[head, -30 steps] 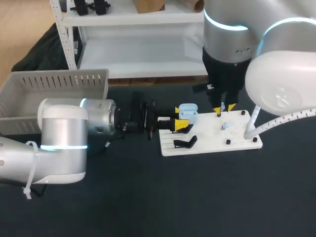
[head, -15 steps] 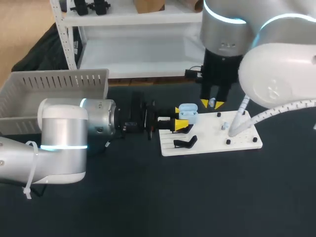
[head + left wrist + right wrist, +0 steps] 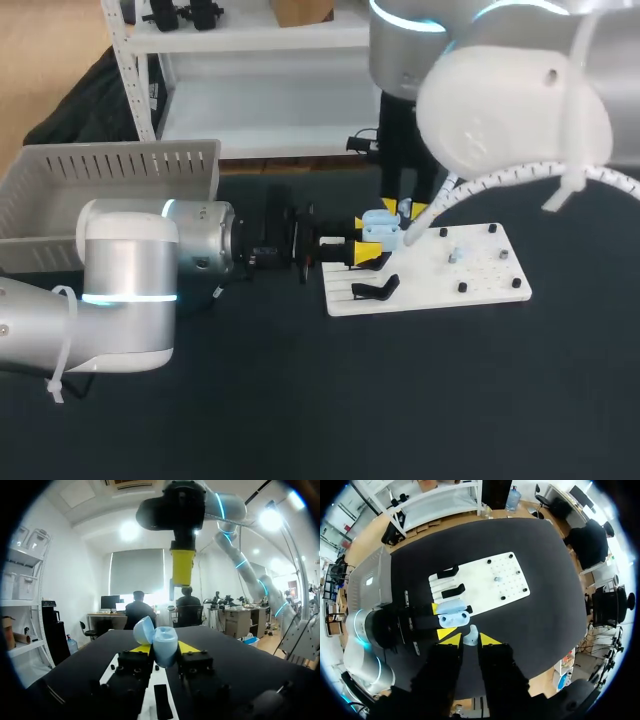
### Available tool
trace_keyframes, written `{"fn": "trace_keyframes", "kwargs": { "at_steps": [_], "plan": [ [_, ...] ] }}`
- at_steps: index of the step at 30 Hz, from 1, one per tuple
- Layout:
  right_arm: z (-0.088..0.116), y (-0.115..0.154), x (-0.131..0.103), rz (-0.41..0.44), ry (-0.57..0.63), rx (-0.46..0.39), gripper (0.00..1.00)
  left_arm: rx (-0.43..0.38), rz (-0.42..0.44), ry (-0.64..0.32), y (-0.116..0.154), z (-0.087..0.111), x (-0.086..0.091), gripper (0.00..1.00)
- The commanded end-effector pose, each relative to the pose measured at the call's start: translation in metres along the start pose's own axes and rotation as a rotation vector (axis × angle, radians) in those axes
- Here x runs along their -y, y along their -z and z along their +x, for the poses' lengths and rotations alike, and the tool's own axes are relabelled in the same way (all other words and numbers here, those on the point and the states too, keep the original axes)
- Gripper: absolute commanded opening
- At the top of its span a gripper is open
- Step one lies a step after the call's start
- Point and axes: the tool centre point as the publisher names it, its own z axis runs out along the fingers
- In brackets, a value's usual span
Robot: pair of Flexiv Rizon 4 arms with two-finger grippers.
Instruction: Pick up each earbud case from the left stands, insert the matching earbuds, close the lid, and place the case in the box.
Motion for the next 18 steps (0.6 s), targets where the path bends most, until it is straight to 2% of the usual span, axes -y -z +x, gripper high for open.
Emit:
{"fn": "trace_keyframes", "kwargs": {
  "at_steps": [1,5,9,13,18],
  "plan": [
    [0.0,0.001,-0.001,0.002,0.0,-0.001,0.0,0.002,-0.004,-0.001,0.001,0.0,0.001,0.0],
    [0.0,0.001,-0.001,0.002,0.0,-0.001,0.0,0.002,-0.004,-0.001,0.001,0.0,0.001,0.0],
    [-0.004,0.0,-0.009,-0.013,-0.111,0.021,0.0,0.002,-0.004,-0.001,0.001,0.0,0.001,0.0],
    [-0.004,-0.003,-0.017,0.013,-0.21,0.054,0.0,0.002,-0.004,-0.001,0.001,0.0,0.001,0.0],
    [-0.002,-0.01,-0.02,0.029,-0.321,0.033,0.0,0.002,-0.004,-0.001,0.001,0.0,0.001,0.0]
  ]
}}
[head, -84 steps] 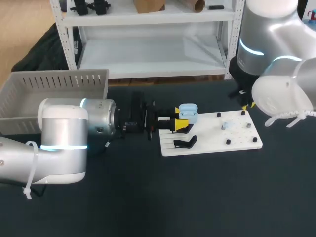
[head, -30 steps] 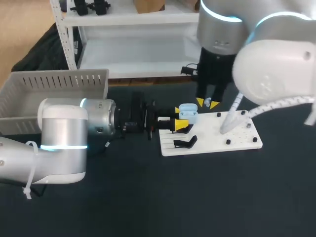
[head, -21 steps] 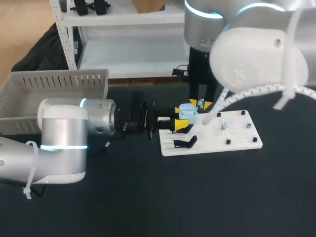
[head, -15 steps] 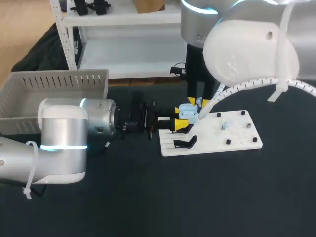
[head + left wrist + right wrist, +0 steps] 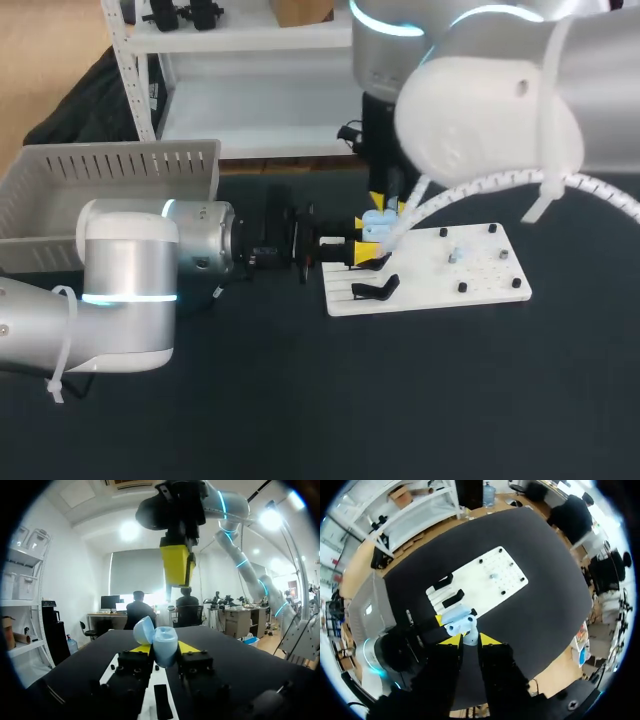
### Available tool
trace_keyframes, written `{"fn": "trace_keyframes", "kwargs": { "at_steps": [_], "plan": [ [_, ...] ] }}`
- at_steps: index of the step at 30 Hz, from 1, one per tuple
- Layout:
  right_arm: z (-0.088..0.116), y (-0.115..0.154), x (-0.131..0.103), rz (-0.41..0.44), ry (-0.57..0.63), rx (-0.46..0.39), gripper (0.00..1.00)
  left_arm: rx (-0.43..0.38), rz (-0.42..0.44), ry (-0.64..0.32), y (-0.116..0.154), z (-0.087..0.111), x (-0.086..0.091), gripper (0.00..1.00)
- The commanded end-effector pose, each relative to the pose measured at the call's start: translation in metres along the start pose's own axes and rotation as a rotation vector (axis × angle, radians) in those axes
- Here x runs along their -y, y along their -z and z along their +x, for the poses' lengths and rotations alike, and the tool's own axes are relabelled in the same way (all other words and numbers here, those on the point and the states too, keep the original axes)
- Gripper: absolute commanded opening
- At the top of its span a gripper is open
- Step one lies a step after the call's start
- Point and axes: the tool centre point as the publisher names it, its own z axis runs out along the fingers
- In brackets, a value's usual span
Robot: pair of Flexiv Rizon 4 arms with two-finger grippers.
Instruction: Pick up each earbud case from the left stands, insert the matching earbuds, close the lid, and place the case in the box.
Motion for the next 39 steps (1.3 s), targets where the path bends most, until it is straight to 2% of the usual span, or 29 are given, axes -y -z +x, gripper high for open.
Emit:
{"fn": "trace_keyframes", "kwargs": {
  "at_steps": [1,14,39],
  "plan": [
    [0.002,-0.005,-0.006,0.015,-0.056,-0.009,0.0,0.002,-0.003,-0.001,0.0,0.0,0.001,0.0],
    [0.001,-0.004,-0.006,0.005,-0.079,-0.021,0.0,0.002,-0.003,-0.001,0.0,0.0,0.001,0.0],
    [0.001,-0.021,-0.013,0.046,-0.063,-0.033,0.0,0.002,-0.003,-0.001,0.0,0.0,0.001,0.0]
  ]
}}
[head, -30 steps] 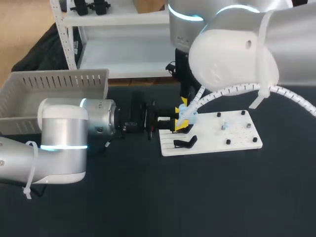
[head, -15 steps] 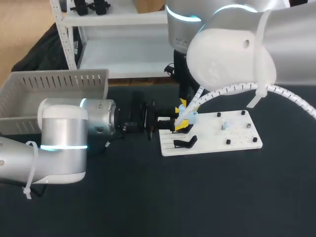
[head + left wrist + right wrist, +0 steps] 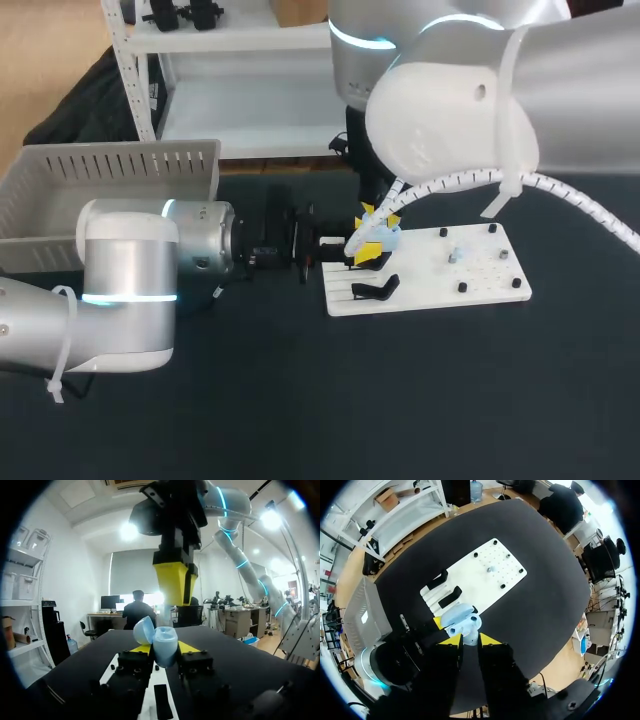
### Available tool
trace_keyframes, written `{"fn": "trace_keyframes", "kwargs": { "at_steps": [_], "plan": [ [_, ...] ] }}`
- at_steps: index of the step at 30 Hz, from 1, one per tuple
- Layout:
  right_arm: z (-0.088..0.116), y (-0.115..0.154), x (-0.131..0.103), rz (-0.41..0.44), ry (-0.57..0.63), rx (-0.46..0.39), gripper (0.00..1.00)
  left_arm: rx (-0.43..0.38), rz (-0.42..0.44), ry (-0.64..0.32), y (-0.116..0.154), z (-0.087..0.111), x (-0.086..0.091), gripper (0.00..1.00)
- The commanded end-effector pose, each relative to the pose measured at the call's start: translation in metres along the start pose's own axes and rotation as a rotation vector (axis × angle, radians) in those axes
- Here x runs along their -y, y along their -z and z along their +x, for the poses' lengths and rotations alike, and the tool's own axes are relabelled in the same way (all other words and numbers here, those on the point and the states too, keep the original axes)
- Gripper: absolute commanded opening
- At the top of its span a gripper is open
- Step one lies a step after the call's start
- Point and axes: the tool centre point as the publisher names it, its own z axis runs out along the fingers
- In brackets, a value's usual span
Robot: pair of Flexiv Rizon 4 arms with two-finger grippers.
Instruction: Pick up each earbud case from the left stands, insert the matching earbuds, close the lid, and place the case in the box.
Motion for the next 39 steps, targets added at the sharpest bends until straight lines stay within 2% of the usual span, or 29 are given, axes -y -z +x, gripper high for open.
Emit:
{"fn": "trace_keyframes", "kwargs": {
  "at_steps": [1,39],
  "plan": [
    [-0.002,-0.003,-0.003,0.009,-0.004,-0.006,0.0,0.002,-0.004,-0.001,0.001,0.0,0.001,0.0],
    [-0.006,-0.02,0.0,0.05,-0.028,-0.034,0.0,0.002,-0.004,-0.001,0.001,0.0,0.001,0.0]
  ]
}}
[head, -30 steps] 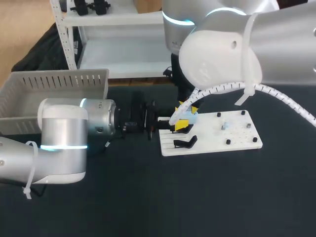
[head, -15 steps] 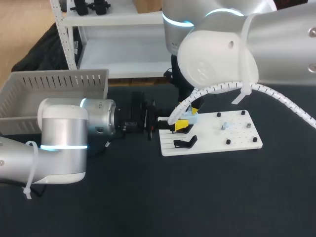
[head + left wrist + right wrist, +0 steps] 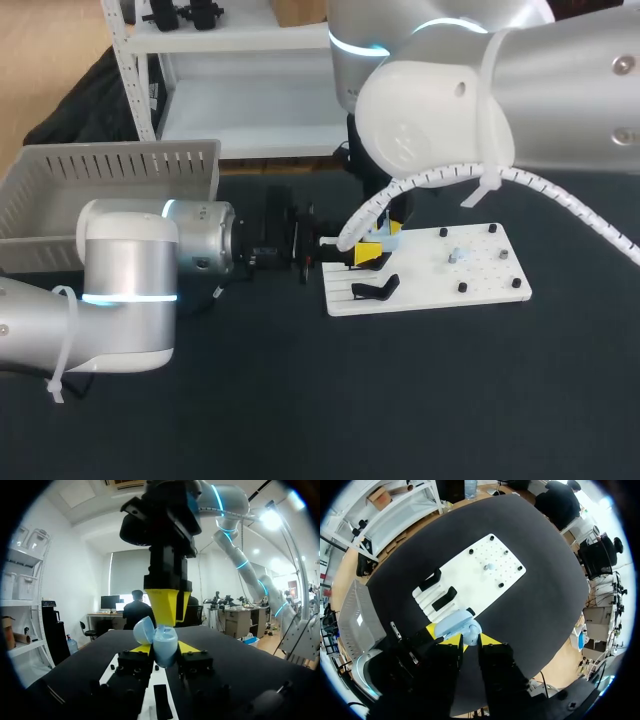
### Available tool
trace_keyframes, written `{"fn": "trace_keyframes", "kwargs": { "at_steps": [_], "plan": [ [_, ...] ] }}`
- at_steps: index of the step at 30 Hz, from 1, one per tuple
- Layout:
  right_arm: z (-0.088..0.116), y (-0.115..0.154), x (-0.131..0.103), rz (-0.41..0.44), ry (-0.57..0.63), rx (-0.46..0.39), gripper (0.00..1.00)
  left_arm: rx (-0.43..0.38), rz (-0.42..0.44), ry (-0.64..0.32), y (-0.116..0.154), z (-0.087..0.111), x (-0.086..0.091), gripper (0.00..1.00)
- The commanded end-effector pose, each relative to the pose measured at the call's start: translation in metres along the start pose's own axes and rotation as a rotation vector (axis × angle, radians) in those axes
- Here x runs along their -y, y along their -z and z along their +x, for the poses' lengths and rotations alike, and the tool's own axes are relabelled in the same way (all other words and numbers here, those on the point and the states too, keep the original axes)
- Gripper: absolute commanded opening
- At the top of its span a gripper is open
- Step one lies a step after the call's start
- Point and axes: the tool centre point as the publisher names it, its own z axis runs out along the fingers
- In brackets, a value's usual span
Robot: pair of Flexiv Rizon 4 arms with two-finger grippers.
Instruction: Pick up each earbud case from the left stands, insert the matching earbuds, close the lid, and place the case in the box.
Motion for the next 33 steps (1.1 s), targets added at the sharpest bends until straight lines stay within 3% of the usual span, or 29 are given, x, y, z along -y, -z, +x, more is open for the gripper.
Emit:
{"fn": "trace_keyframes", "kwargs": {
  "at_steps": [1,2,3,4,5,11,17,22,24,28,33],
  "plan": [
    [0.0,0.0,-0.001,0.005,-0.003,-0.003,0.04,0.002,-0.004,-0.001,0.001,0.0,0.001,0.0],
    [0.0,0.0,-0.001,0.004,-0.004,-0.003,0.27,0.002,-0.004,-0.001,0.001,0.0,0.001,0.0],
    [0.0,0.0,-0.001,-0.001,-0.006,-0.004,0.39,0.002,-0.004,-0.001,0.001,0.0,0.001,0.0],
    [0.0,0.001,0.0,-0.004,-0.006,-0.003,0.48,0.002,-0.004,-0.001,0.001,0.0,0.001,0.0],
    [0.0,0.002,0.001,-0.01,-0.006,-0.001,0.5,0.002,-0.004,-0.001,0.001,0.0,0.001,0.0],
    [0.003,0.021,0.018,-0.089,-0.026,0.006,0.46,0.002,-0.004,-0.001,0.001,0.0,0.001,0.0],
    [-0.008,0.035,0.042,-0.254,0.028,-0.039,0.35,0.002,-0.004,-0.001,0.001,0.0,0.001,0.0],
    [-0.024,0.031,0.058,-0.372,0.134,0.023,0.42,0.002,-0.004,-0.001,0.001,0.0,0.001,0.0],
    [-0.032,0.033,0.065,-0.41,0.158,0.041,0.41,0.002,-0.004,-0.001,0.001,0.0,0.001,0.0],
    [-0.046,0.034,0.075,-0.443,0.227,0.064,0.45,0.002,-0.004,-0.001,0.001,0.0,0.001,0.0],
    [-0.06,0.017,0.082,-0.388,0.29,0.059,0.44,0.002,-0.004,-0.001,0.001,0.0,0.001,0.0]
  ]
}}
